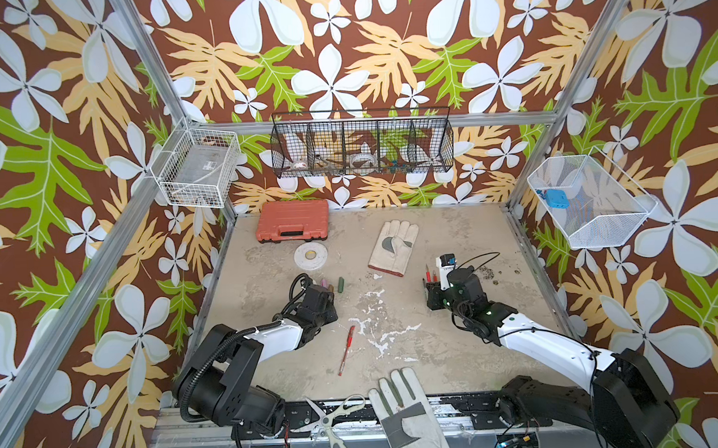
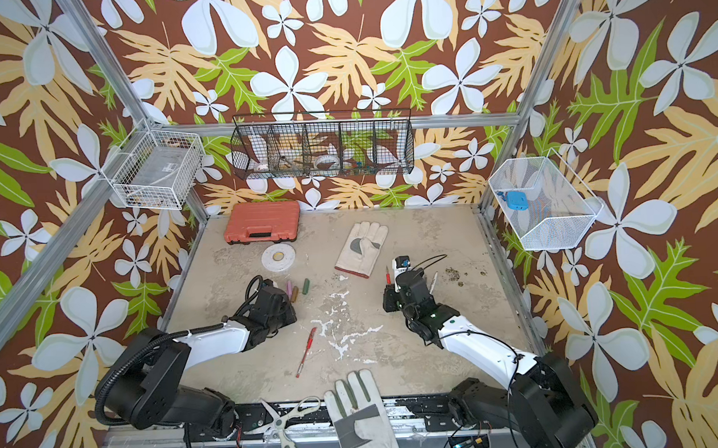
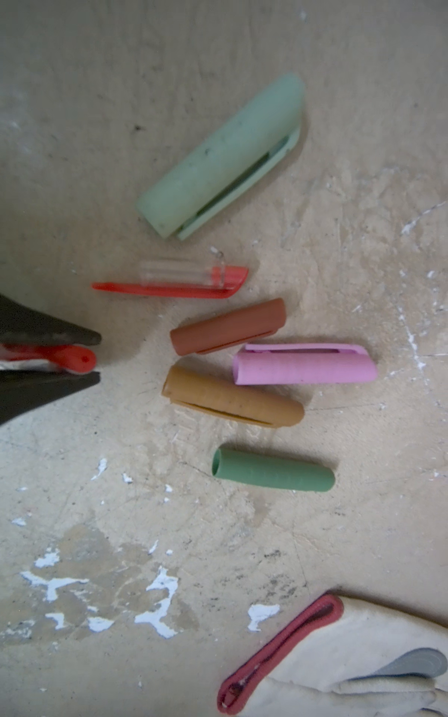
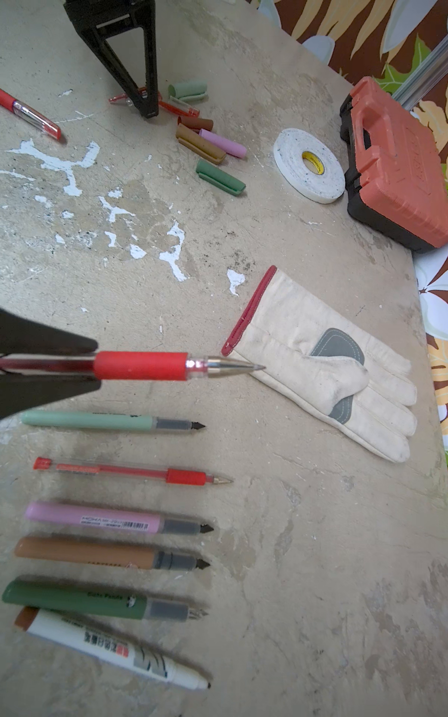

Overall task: Open the pen caps
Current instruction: 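Release the red cap onto the caps with left while right carries pen to markers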

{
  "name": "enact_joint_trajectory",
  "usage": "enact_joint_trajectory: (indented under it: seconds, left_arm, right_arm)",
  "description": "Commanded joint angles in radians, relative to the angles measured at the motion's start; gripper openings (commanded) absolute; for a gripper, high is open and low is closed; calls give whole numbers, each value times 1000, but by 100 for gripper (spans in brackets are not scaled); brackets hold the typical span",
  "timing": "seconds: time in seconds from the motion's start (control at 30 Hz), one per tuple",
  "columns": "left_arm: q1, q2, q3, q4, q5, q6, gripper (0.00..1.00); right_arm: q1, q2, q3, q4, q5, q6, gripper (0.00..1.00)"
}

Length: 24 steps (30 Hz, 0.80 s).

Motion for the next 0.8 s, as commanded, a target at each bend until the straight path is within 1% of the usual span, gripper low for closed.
enact_joint_trajectory:
  seconds: [0.0,0.1,0.23,0.33,0.4,0.47,0.6,0.67,0.73,0.77]
  left_arm:
    - [1,6,5,-39,-27,20,12]
    - [1,9,9,-48,-34,24,17]
    - [1,-1,9,-54,-45,25,20]
    - [1,-21,9,-57,-51,35,28]
    - [1,-38,11,-61,-54,40,36]
    - [1,-57,9,-66,-62,39,41]
    - [-4,-123,-1,-56,-45,67,45]
    - [-44,-180,1,-52,-66,114,46]
    - [-122,-237,5,-45,-112,164,50]
    - [-160,-266,-4,-18,-118,185,52]
  right_arm:
    - [-4,2,1,14,-4,9,0]
    - [-12,0,-1,15,-12,12,0]
    - [-19,-5,-6,20,-25,16,0]
    - [-19,-11,-7,23,-26,18,0]
    - [-19,-15,-9,23,-23,17,0]
    - [-19,-16,-9,21,-20,17,0]
    - [-21,-25,-9,16,-4,15,0]
    - [-23,-27,-9,11,13,15,0]
    - [-37,-23,-11,8,19,25,0]
    - [-51,-17,-12,4,15,34,0]
